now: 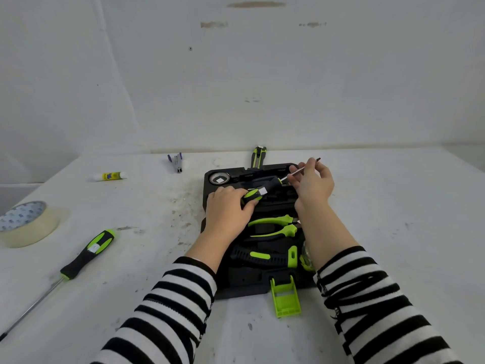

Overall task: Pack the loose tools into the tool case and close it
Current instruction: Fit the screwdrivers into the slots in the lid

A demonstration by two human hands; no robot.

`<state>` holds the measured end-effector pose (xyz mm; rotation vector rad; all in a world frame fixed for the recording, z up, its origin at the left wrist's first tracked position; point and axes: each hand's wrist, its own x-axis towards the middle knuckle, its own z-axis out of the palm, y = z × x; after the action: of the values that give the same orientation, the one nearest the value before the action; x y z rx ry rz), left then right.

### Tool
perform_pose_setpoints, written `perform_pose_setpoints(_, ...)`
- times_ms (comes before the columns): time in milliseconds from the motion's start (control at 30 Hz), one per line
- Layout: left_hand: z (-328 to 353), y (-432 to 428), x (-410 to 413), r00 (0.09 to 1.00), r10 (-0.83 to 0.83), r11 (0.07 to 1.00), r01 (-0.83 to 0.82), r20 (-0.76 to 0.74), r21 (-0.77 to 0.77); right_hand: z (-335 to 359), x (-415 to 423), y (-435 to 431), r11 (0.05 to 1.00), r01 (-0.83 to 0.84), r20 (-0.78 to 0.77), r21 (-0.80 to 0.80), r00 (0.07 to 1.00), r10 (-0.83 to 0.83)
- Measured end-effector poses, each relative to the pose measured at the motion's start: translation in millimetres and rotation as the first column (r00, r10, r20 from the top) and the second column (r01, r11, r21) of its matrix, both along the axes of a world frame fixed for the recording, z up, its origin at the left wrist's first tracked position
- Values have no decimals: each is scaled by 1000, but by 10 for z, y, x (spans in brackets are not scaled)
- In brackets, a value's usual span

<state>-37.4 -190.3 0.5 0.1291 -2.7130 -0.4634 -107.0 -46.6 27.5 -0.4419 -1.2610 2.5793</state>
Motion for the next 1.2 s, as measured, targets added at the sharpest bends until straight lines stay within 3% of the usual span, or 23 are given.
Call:
perform_pose_setpoints(167, -23, -33, -22, 999, 25, 999, -23, -28, 49, 20, 27, -31, 997, -70, -31, 19, 997, 71)
perform_pose_setpoints(233, -11, -30, -15, 999, 25, 998, -23, -39, 53, -16, 34, -57, 978, -136, -32, 160, 989, 143)
perform_pose_setpoints(267, -4, -29, -5, 999, 28, 998, -25, -44, 60, -61, 29, -77, 939, -157, -30, 305, 984, 175)
perform_pose_setpoints(333, 6, -29, 15, 997, 40, 995, -34, -67, 98, -128, 35, -109, 700, -157, -28, 696, 969, 245)
perform_pose_setpoints(400, 14, -41, 33, 994, 50, 991, -38, -99, 127, -128, 89, -150, 445, -145, -18, 884, 940, 340)
perform_pose_setpoints(500, 18, -61, 49, 991, 48, 986, -27, -125, 164, -91, 180, -181, 357, -297, 64, 885, 840, 539)
perform_pose_setpoints(567, 1, -72, 39, 992, 32, 976, -4, -123, 219, -109, 194, -190, 295, -319, 94, 901, 807, 583)
perform_pose_setpoints(733, 8, -63, 51, 977, 18, 916, 70, -214, 395, -77, 198, -174, 361, -157, -54, 919, 858, 511)
perform_pose_setpoints(767, 19, -66, 58, 969, 67, 895, 48, -240, 443, -58, 183, -153, 309, -113, -57, 944, 869, 491)
perform_pose_setpoints(867, 35, -86, 67, 917, 253, 822, -36, -308, 569, 70, 121, -31, -19, -45, 49, 999, 854, 518)
perform_pose_setpoints(933, 34, -99, 68, 887, 317, 800, -60, -335, 597, 228, 92, 69, -172, -35, 125, 985, 826, 550)
perform_pose_setpoints(1067, 31, -116, 52, 884, 341, 795, -90, -320, 599, 383, 20, 282, -341, -119, 289, 932, 814, 504)
perform_pose_setpoints(1200, -31, -134, 12, 919, 320, 838, -160, -232, 522, 214, -88, 376, -381, -159, 337, 911, 818, 466)
